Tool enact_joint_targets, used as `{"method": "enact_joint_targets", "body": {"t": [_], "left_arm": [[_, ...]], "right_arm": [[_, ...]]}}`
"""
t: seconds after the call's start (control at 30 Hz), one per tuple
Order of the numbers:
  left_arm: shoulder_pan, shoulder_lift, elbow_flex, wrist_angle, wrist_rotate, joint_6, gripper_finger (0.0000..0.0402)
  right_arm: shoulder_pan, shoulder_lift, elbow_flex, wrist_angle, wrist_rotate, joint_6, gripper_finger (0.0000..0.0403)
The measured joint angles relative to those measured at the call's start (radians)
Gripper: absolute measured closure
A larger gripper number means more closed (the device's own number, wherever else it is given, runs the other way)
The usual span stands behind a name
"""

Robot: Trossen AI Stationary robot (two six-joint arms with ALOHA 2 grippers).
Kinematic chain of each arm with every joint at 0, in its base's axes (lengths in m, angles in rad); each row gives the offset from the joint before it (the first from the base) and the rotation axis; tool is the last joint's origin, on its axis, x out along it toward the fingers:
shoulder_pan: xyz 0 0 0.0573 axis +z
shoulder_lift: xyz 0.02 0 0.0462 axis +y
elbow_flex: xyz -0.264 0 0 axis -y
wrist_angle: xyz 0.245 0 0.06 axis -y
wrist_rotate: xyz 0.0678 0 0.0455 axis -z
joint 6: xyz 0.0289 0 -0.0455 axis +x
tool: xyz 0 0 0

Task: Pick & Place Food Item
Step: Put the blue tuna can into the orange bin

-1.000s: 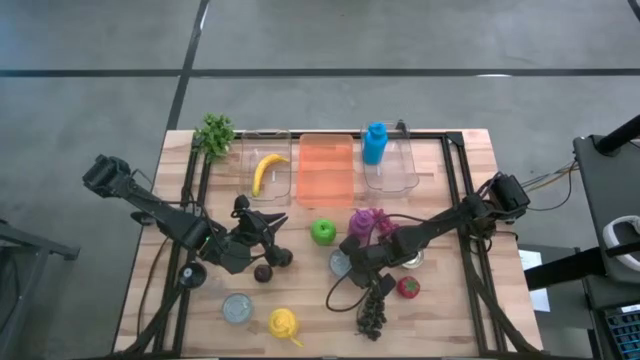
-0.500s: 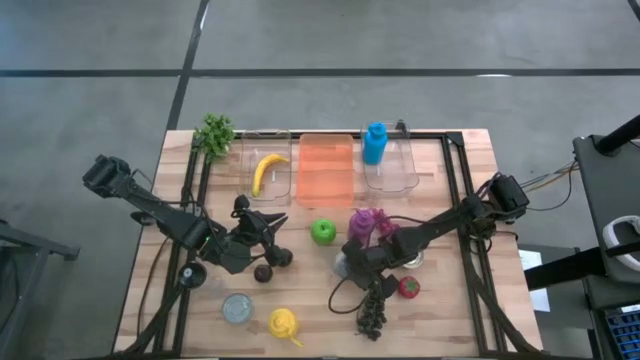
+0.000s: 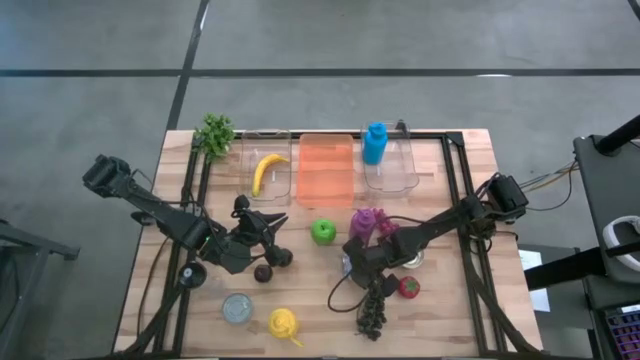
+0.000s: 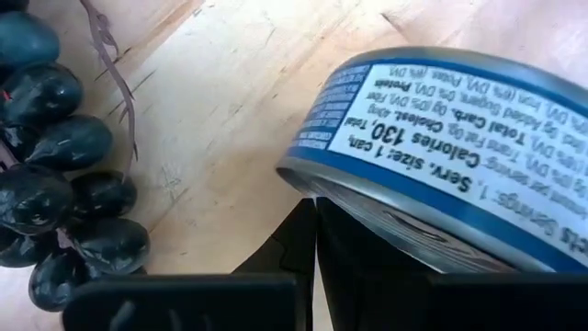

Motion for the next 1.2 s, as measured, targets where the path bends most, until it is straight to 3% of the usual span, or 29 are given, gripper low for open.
{"method": "enact_joint_targets", "body": {"t": [1.2], "left_arm": [[0.000,0.000,0.000,-0.012,0.000,0.000,0.0355]], "right_arm": [[0.038,-0.065,0.003,-0.082,0.032,0.052,0.0394]]}}
